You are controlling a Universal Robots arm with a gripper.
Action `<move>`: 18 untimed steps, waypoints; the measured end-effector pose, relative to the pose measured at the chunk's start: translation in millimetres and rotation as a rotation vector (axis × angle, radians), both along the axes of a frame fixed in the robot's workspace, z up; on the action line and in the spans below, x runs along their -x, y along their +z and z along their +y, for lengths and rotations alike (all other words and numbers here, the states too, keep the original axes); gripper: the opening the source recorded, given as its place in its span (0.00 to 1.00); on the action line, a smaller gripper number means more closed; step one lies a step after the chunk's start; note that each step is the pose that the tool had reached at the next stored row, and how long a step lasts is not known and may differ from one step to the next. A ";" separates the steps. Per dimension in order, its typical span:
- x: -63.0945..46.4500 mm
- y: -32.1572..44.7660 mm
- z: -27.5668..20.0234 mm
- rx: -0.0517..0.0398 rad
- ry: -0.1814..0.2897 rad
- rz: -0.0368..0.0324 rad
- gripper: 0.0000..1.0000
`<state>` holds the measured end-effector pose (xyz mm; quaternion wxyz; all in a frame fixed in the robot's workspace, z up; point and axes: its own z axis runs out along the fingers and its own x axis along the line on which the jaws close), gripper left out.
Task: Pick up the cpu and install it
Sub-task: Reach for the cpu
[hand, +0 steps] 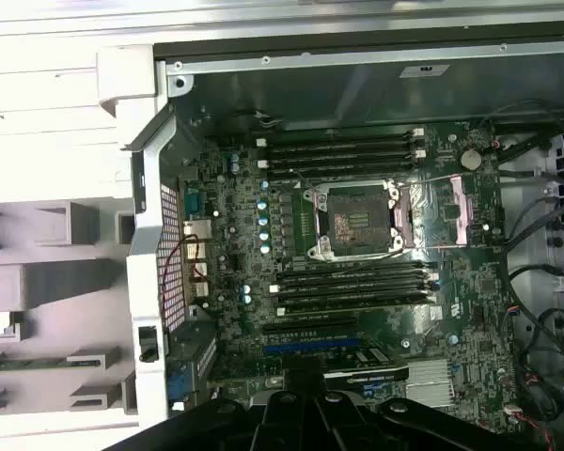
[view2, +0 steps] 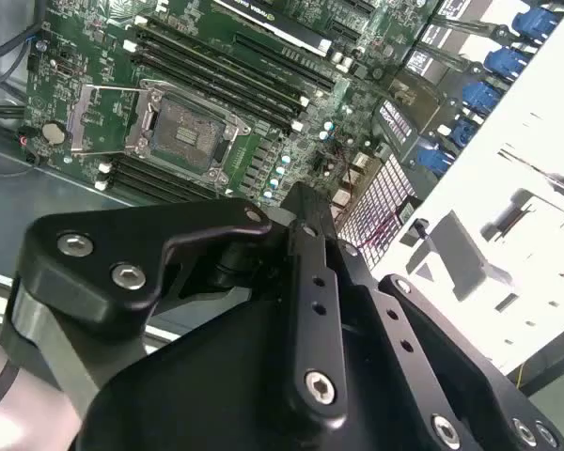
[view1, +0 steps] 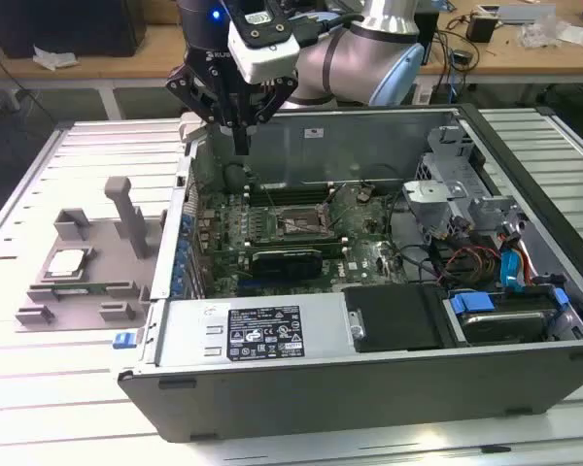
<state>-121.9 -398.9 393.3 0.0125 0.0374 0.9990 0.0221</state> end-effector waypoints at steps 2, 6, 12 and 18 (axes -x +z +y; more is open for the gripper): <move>0.0 0.0 0.0 0.0000 0.000 0.0000 0.11; 0.0 0.0 0.0 0.0000 0.000 0.0000 0.11; 0.2 0.1 1.0 0.0002 0.000 0.0001 0.11; 5.3 0.0 9.1 0.0000 0.000 0.0000 0.11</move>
